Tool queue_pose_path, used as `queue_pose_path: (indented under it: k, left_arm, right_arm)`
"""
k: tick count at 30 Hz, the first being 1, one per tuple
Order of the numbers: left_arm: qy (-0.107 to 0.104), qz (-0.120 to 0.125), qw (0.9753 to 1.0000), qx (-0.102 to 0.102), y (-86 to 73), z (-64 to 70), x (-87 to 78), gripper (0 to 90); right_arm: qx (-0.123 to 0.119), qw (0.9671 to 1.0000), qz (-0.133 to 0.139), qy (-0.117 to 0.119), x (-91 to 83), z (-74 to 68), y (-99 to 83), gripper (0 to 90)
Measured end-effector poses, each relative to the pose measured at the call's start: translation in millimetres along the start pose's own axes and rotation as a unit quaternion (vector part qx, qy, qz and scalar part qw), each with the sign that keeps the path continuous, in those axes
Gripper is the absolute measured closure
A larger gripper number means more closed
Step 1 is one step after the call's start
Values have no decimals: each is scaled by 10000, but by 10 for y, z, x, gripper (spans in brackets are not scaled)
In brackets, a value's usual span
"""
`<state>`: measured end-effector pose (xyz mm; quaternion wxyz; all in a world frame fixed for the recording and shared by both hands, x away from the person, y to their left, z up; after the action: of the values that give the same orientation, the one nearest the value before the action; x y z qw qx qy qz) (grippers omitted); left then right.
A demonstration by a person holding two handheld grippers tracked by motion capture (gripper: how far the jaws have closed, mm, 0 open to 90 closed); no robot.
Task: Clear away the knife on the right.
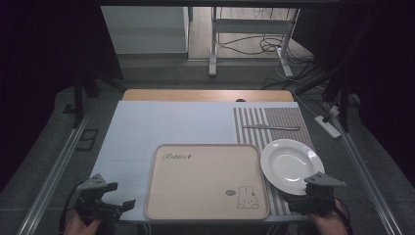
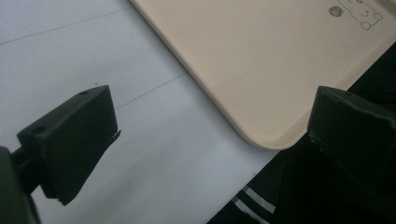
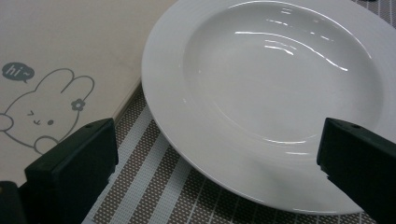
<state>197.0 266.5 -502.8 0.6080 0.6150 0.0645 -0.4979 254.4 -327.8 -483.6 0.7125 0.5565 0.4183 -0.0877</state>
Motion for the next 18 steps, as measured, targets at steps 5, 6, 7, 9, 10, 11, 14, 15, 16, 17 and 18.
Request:
queue_pose_path:
  k: [5,6,7,9,10,11,14,15,16,17,18]
  left_arm:
    - [-15,15,10000,-22,-2,-7,-1,17]
    - [-15,9,10000,-18,-2,-7,0,18]
    - [-14,-4,10000,-18,-1,-5,0,18]
    - [-15,-7,10000,-19,-1,-5,1,17]
    - [-17,-3,10000,-20,-2,-7,0,17]
    - [-17,-3,10000,-20,-2,-7,0,17]
    - [-23,1,10000,-28,-2,-9,1,18]
    - [-24,3,10000,-30,-2,-9,1,17]
    - [-24,3,10000,-31,-2,-10,1,17]
    - [-26,3,10000,-32,-2,-10,1,17]
    - [-26,-3,10000,-33,-2,-11,0,17]
  right_arm:
    - [-69,9999,-124,1,23,-14,7,0]
    - [-77,9999,-133,-2,25,-15,7,0]
    - [-77,9999,-133,-2,25,-15,7,0]
    - [-75,9998,-182,33,33,-14,9,0]
    - [-73,9998,-200,34,36,-15,10,0]
    - [-73,9998,-200,34,36,-15,10,0]
    - [-148,9995,-259,56,50,-30,13,0]
    - [-161,9995,-278,55,51,-31,14,0]
    - [-161,9995,-278,55,51,-31,14,0]
    - [-181,9994,-286,70,53,-31,14,0]
    - [-167,9994,-284,79,52,-31,14,0]
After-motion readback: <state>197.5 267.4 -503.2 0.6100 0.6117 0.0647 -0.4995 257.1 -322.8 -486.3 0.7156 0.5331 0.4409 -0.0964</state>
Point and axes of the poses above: each handheld gripper's, and its own axes: x roughly forward along the jaws, y roughly out of its top, z roughly to its right, the point moved 1 cm from there along x, roughly forward along the jaws, and after that the axes turned 3 degrees about y, right-handed, at the moved point
